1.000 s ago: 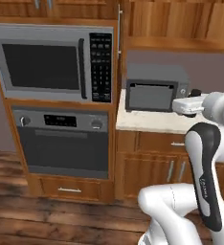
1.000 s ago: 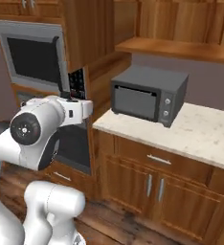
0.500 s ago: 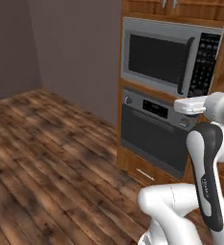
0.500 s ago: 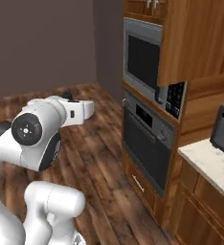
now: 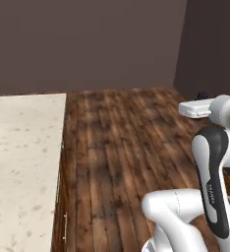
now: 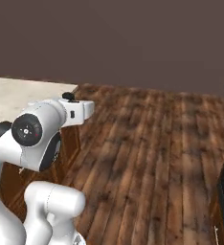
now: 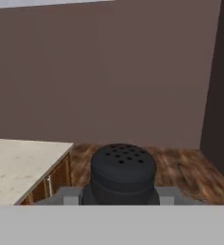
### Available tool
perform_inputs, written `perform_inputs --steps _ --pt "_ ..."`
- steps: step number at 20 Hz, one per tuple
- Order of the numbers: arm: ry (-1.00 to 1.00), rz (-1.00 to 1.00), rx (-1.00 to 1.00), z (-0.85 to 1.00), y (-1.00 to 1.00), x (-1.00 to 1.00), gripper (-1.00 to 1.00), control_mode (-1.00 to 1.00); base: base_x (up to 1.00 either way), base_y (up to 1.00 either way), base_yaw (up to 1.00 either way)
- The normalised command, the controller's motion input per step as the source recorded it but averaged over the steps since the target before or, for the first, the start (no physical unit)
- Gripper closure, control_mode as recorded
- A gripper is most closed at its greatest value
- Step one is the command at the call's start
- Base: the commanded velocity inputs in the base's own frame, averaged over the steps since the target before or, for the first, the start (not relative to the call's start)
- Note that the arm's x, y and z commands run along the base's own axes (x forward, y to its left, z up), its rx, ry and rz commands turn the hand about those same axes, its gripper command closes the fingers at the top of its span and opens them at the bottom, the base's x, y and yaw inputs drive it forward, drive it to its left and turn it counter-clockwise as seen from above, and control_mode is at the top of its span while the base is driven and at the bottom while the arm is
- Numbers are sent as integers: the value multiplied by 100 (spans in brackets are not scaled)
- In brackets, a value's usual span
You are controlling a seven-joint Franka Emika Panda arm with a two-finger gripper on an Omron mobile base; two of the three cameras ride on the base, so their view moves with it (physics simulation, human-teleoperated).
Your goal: Retrieve the shaker from the cabinet and place it next the steak on a plate on the dining table.
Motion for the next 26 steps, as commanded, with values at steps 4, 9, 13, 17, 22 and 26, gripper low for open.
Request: perform_inputs --steps 4,9,13,17,22,26 --pt "0 0 0 0 0 0 100 100 0 0 100" --pt "0 0 0 0 0 0 100 100 0 2 100" --pt "0 0 0 0 0 0 100 100 0 7 100" --pt "0 0 0 0 0 0 100 100 -21 44 88" --pt "0 0 0 0 0 0 100 100 -85 100 44" --pt "0 0 0 0 0 0 100 100 -70 100 35"
